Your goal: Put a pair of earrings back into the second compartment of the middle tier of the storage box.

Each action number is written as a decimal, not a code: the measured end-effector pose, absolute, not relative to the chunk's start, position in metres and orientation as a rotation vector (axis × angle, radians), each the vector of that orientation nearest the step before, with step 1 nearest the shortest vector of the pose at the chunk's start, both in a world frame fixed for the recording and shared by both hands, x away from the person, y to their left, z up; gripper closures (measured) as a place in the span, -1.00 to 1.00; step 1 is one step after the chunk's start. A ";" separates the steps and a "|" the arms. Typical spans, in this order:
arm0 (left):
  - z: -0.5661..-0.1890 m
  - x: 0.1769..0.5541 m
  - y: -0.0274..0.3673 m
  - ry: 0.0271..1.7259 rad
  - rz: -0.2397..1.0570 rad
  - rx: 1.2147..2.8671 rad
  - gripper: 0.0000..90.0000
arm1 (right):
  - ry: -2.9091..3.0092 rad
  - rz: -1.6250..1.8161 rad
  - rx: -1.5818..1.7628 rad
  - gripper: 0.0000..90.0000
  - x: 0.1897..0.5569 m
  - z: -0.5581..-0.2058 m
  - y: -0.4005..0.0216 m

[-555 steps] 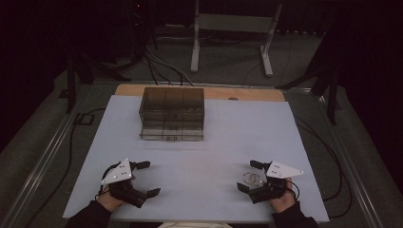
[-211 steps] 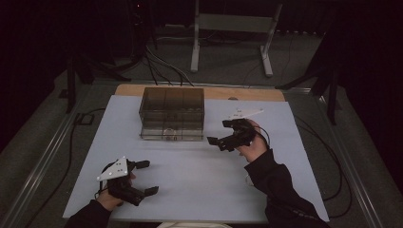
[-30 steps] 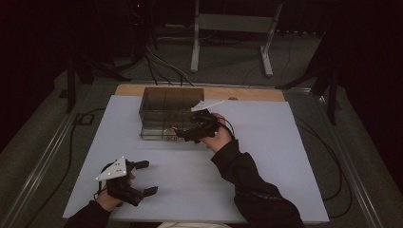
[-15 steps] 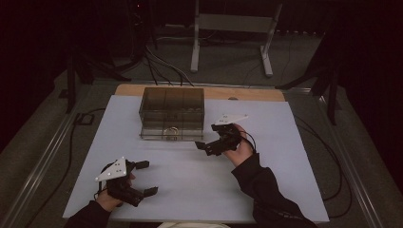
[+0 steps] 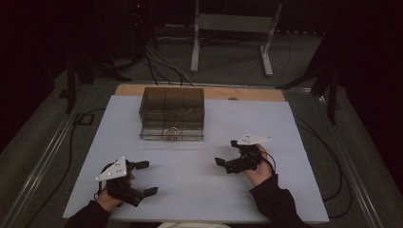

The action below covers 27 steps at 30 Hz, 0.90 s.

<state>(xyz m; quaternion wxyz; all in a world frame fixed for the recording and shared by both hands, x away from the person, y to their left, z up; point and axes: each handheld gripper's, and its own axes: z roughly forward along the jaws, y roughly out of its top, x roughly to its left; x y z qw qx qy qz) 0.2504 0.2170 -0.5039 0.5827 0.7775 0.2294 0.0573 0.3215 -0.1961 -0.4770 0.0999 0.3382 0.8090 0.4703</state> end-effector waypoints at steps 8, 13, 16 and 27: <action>-0.504 0.250 0.217 0.535 0.132 1.817 -0.99 | 2.334 1.397 1.061 -0.96 0.301 -0.488 -0.234; -0.504 0.250 0.216 0.534 0.131 1.817 -0.99 | 2.318 1.402 1.079 -0.96 0.291 -0.496 -0.254; -0.504 0.250 0.216 0.535 0.133 1.816 -0.99 | 2.300 1.390 1.107 -0.96 0.284 -0.500 -0.265; -0.504 0.250 0.216 0.535 0.135 1.816 -0.99 | 2.257 1.361 1.184 -0.96 0.267 -0.510 -0.292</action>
